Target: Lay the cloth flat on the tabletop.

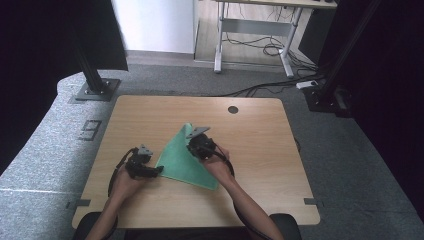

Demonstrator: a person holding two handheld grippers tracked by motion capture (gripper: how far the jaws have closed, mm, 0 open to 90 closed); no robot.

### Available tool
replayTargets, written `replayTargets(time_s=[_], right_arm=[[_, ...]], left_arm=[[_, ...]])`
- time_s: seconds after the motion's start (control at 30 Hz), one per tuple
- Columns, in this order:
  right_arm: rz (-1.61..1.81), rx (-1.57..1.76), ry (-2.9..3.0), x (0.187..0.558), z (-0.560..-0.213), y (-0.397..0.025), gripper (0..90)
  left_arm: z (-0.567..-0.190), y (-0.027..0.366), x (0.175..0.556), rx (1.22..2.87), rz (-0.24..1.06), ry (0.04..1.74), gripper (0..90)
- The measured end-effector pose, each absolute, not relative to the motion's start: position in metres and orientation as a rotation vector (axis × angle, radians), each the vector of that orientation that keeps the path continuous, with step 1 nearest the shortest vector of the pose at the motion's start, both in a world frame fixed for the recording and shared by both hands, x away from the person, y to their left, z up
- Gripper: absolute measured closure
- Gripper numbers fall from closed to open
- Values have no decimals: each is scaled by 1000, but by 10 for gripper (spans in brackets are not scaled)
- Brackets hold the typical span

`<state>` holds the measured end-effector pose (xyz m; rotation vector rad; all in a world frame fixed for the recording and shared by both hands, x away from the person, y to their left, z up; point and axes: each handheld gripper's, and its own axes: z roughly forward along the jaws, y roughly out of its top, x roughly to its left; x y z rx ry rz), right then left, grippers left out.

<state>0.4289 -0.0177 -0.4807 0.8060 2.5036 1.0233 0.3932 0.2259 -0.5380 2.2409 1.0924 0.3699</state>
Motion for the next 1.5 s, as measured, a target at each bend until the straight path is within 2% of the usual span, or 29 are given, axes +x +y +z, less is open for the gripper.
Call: replayTargets(time_s=[0.23, 0.33, 0.47, 0.63, 0.77, 0.97, 1.03, 1.1, 1.2, 1.5], right_arm=[[1001, 781, 2638, 425, -517, 14, 852], [1004, 794, 2697, 425, -529, 19, 805], [1053, 789, 2688, 426, -521, 15, 664], [1148, 824, 2613, 434, -491, -3, 573], [1100, 876, 2559, 443, -484, -17, 560], [1017, 961, 2573, 458, -510, -27, 555], [999, 990, 2596, 460, -520, -28, 602], [980, 1004, 2630, 461, -528, -29, 726], [971, 992, 2618, 460, -525, -32, 835], [939, 992, 2494, 454, -486, -74, 866]], left_arm=[[-538, 227, 394, 2243, 367, 1082, 271], [-538, 227, 394, 2241, 367, 1081, 271], [-538, 227, 394, 2240, 368, 1081, 271], [-539, 227, 394, 2238, 369, 1080, 271], [-539, 227, 393, 2236, 370, 1080, 270], [-539, 226, 393, 2230, 372, 1082, 270], [-539, 227, 393, 2231, 373, 1081, 270], [-539, 227, 393, 2231, 373, 1081, 270], [-539, 227, 393, 2230, 374, 1083, 270], [-539, 226, 392, 2226, 376, 1088, 271]])
